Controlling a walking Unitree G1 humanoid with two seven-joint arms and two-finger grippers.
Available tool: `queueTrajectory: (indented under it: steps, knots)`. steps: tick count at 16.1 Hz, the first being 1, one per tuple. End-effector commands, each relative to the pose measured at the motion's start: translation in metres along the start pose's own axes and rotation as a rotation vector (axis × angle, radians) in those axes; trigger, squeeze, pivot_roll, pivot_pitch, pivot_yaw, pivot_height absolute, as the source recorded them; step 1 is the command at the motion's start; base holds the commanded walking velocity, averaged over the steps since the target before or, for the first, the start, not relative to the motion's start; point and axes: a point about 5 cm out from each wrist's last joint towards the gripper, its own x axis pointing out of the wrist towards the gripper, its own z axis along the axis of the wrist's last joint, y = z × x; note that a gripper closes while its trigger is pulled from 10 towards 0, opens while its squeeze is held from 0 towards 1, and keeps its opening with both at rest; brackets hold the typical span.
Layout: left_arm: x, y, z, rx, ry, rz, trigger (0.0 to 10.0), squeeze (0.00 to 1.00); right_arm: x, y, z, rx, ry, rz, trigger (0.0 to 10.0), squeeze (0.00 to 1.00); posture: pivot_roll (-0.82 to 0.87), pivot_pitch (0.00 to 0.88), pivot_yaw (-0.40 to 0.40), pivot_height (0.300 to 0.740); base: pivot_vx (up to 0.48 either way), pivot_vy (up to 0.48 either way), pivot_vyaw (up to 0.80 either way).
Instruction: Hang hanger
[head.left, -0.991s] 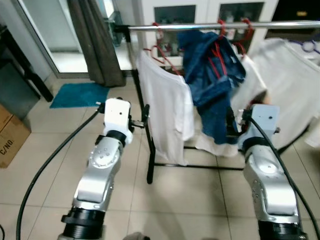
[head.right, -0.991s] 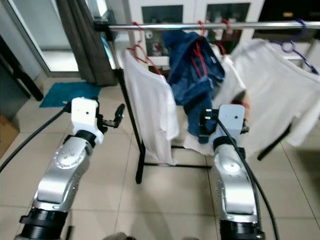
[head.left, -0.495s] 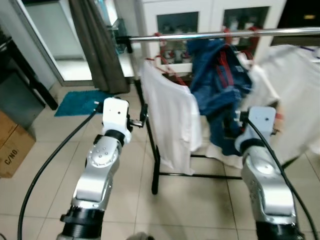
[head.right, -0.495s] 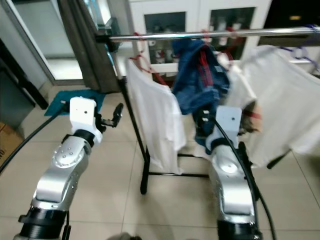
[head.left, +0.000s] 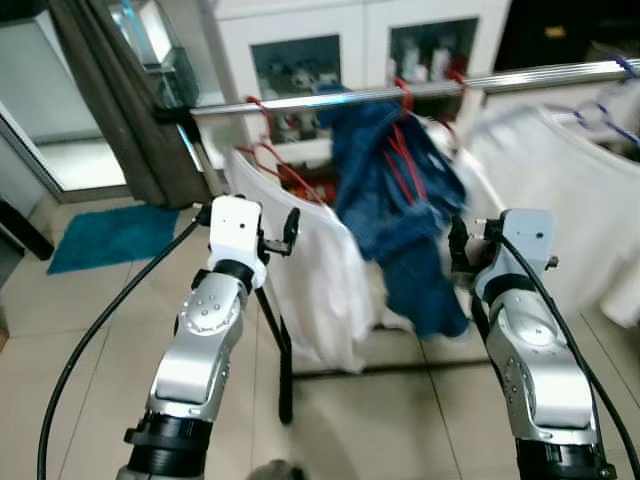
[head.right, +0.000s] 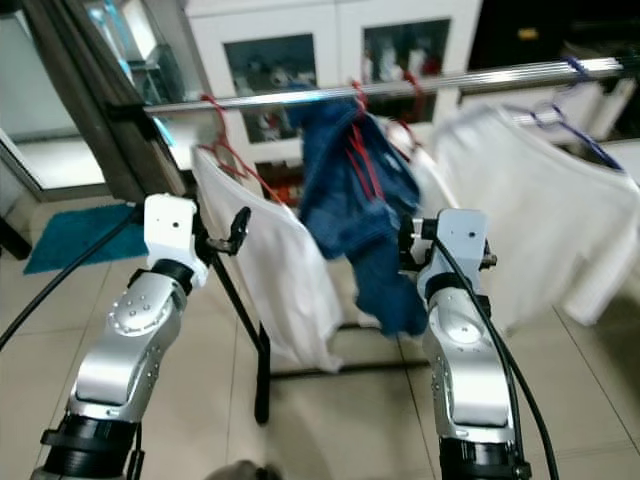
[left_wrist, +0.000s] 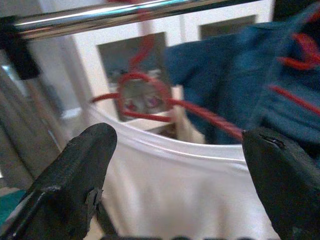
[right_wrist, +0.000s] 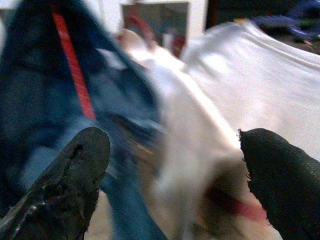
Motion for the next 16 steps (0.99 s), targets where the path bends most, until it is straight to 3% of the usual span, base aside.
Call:
queueTrajectory:
  steps: [1, 6, 8, 11, 13, 14, 16]
  knots:
    - [-0.001, 0.007, 0.002, 0.008, -0.008, 0.023, 10.0, 0.03, 0.0, 0.009, 0.007, -0.007, -0.037, 0.048, 10.0, 0.0, -0.1, 0.049, 0.093, 0.74, 0.368, 0.0, 0.0]
    - [-0.003, 0.006, 0.005, 0.023, -0.016, 0.017, 10.0, 0.03, -0.001, 0.023, 0.018, -0.042, -0.089, 0.198, 10.0, 0.0, -0.09, 0.053, 0.088, 0.74, 0.358, 0.0, 0.25]
    - [-0.004, 0.006, 0.008, 0.039, -0.026, 0.008, 10.0, 0.02, -0.001, 0.029, 0.026, 0.014, -0.114, 0.285, 10.0, 0.0, -0.08, 0.056, 0.086, 0.74, 0.298, 0.0, 0.8]
    - [-0.004, 0.011, 0.009, 0.042, -0.025, 0.036, 10.0, 0.0, 0.005, 0.022, 0.033, 0.101, -0.122, 0.313, 10.0, 0.0, -0.07, 0.054, 0.085, 0.74, 0.0, 0.0, 0.0]
    - [-0.002, 0.012, 0.012, 0.043, -0.025, 0.035, 10.0, 0.0, 0.009, 0.02, 0.038, 0.111, -0.139, 0.329, 10.0, 0.0, -0.08, 0.052, 0.087, 0.74, 0.0, 0.0, 0.0]
    - [-0.002, 0.013, 0.012, 0.051, -0.025, 0.03, 10.0, 0.0, 0.011, 0.022, 0.04, 0.11, -0.141, 0.353, 10.0, 1.0, -0.08, 0.051, 0.087, 0.74, 0.0, 0.0, 0.0]
    - [-0.001, 0.015, 0.011, 0.057, -0.022, 0.033, 10.0, 0.0, 0.014, 0.026, 0.042, 0.103, -0.139, 0.427, 10.0, 1.0, -0.08, 0.044, 0.088, 0.74, 0.0, 0.0, 0.0]
